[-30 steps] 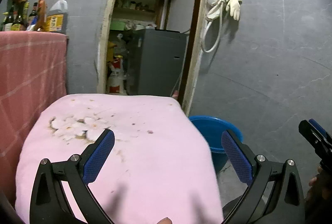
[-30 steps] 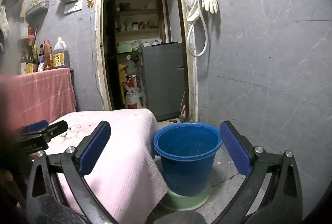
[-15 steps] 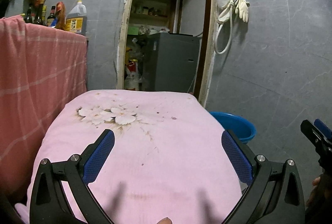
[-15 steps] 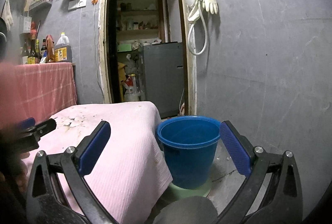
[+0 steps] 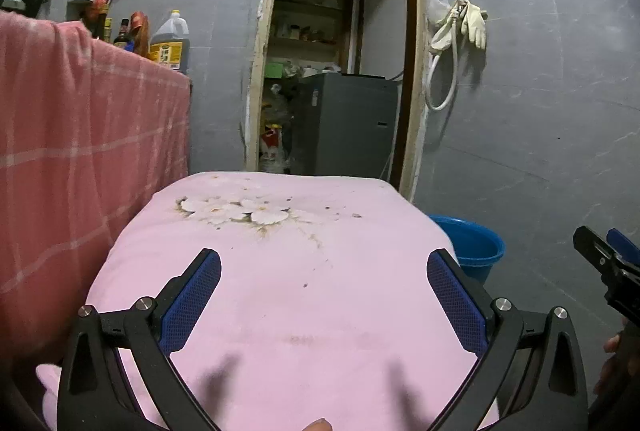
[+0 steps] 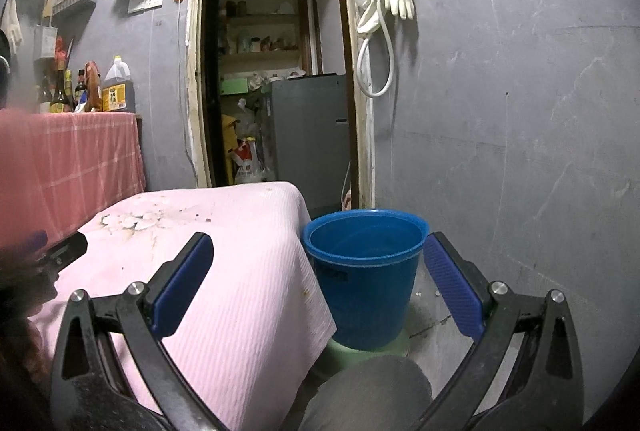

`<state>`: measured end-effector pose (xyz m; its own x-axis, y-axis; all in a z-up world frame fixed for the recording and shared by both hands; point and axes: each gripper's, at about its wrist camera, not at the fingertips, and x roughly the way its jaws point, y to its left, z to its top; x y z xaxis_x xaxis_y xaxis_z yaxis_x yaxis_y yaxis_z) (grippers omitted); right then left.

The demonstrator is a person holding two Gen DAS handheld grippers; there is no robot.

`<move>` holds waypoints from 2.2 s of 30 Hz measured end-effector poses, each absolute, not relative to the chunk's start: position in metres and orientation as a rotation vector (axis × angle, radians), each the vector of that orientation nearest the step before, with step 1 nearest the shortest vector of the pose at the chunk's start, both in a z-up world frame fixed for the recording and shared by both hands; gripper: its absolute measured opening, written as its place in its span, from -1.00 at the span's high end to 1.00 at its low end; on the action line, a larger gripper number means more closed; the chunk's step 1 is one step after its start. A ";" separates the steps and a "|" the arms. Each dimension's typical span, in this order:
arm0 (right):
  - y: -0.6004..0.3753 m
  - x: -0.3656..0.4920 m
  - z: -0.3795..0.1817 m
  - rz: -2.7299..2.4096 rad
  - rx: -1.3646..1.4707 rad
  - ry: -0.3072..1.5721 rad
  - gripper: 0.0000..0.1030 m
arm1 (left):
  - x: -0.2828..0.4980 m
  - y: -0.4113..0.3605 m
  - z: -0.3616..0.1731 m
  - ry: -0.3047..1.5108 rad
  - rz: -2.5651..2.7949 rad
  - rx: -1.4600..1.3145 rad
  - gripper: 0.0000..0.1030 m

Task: Collect trash

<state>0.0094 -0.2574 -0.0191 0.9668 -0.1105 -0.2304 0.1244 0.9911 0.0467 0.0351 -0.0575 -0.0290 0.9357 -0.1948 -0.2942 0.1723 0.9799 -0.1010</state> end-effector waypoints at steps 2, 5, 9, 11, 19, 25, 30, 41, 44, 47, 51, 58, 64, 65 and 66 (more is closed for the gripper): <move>-0.256 0.009 -0.022 -0.119 0.062 0.235 -1.00 | 0.034 -0.055 -0.032 0.311 -0.181 -0.076 -0.96; -0.254 0.009 -0.027 -0.120 0.058 0.238 -1.00 | 0.032 -0.052 -0.038 0.318 -0.172 -0.079 -0.96; -0.253 0.009 -0.031 -0.122 0.056 0.237 -1.00 | 0.031 -0.049 -0.042 0.315 -0.164 -0.074 -0.96; -0.253 0.009 -0.032 -0.122 0.057 0.241 -1.00 | 0.031 -0.046 -0.043 0.318 -0.165 -0.076 -0.96; -0.248 0.009 -0.040 -0.113 0.055 0.255 -1.00 | 0.031 -0.042 -0.046 0.307 -0.155 -0.066 -0.96; -0.247 0.010 -0.042 -0.109 0.054 0.260 -1.00 | 0.033 -0.037 -0.051 0.313 -0.155 -0.061 -0.96; -0.248 0.011 -0.042 -0.112 0.058 0.258 -1.00 | 0.033 -0.035 -0.054 0.312 -0.153 -0.062 -0.96; -0.251 0.011 -0.043 -0.113 0.065 0.251 -1.00 | 0.032 -0.032 -0.056 0.304 -0.155 -0.065 -0.96; -0.251 0.011 -0.043 -0.112 0.065 0.252 -1.00 | 0.031 -0.033 -0.056 0.303 -0.153 -0.065 -0.96; -0.251 0.011 -0.043 -0.113 0.066 0.252 -1.00 | 0.030 -0.033 -0.056 0.300 -0.154 -0.062 -0.96; -0.252 0.011 -0.044 -0.112 0.065 0.252 -1.00 | 0.030 -0.032 -0.056 0.299 -0.158 -0.064 -0.96; -0.252 0.011 -0.044 -0.112 0.066 0.252 -1.00 | 0.030 -0.033 -0.056 0.299 -0.156 -0.062 -0.96; -0.252 0.011 -0.044 -0.112 0.066 0.251 -1.00 | 0.030 -0.032 -0.056 0.299 -0.156 -0.064 -0.96; -0.251 0.011 -0.044 -0.112 0.066 0.250 -1.00 | 0.030 -0.032 -0.056 0.298 -0.156 -0.063 -0.96; -0.252 0.011 -0.044 -0.112 0.066 0.251 -1.00 | 0.030 -0.032 -0.056 0.298 -0.156 -0.062 -0.96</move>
<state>0.0108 -0.2521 -0.0438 0.9624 -0.1022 -0.2515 0.1187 0.9916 0.0513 0.0300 -0.0321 -0.0559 0.9439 -0.1624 -0.2877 0.1440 0.9860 -0.0841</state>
